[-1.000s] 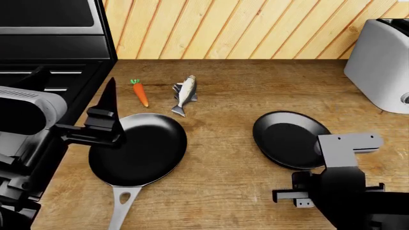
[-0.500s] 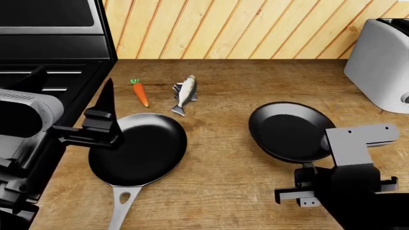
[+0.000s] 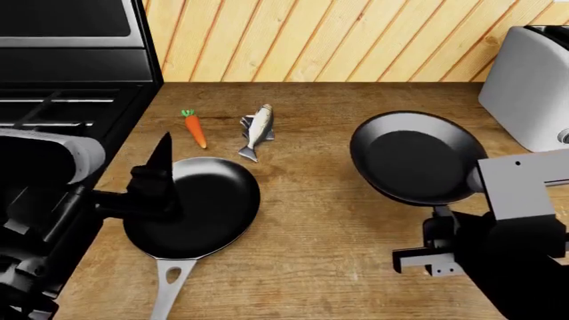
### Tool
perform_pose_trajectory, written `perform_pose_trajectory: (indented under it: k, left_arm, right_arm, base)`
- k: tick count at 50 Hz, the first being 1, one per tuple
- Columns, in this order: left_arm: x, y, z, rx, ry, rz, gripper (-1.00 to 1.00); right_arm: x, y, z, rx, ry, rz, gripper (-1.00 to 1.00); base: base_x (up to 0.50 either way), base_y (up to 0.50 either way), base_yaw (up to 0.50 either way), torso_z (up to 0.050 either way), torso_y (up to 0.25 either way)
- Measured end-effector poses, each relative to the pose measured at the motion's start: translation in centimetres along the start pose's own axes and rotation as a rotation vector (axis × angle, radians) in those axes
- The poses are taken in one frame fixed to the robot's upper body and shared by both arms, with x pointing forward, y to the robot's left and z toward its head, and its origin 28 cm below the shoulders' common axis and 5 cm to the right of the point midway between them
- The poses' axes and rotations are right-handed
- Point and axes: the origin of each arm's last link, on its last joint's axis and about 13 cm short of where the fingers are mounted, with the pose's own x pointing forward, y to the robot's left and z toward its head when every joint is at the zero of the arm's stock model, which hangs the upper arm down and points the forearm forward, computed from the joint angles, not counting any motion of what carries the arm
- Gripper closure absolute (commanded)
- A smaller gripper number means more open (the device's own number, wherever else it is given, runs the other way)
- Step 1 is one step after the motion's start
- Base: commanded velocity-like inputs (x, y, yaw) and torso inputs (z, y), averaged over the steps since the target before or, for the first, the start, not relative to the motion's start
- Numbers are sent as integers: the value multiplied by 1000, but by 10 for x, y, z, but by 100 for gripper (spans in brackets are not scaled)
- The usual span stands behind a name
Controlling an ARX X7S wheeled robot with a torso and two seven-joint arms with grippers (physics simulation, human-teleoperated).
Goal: Place both pans onto different burners. Then place the carrot and the fish on different pans.
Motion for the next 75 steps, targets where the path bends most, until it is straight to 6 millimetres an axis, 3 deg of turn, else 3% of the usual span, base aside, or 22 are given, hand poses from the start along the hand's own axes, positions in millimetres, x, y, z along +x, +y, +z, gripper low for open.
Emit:
perform_pose_trajectory:
  k: [27,45,75]
  left_arm:
    - [-18,-20,-21,-149,347,115,-100]
    - [-21,-32,-39,-132,444,134,-100]
    - [-38,-47,-50,-85,517,134,-100]
  right_arm:
    - [7,-2,-8,6,17,15,100]
    - [13,-2,-15,20,22,40,100]
    - [16,-3,-21,42,25,60,100]
  base:
    - [0,0,0,1,1]
    - [0,0,0,0,2]
    - [0,0,0,1,1]
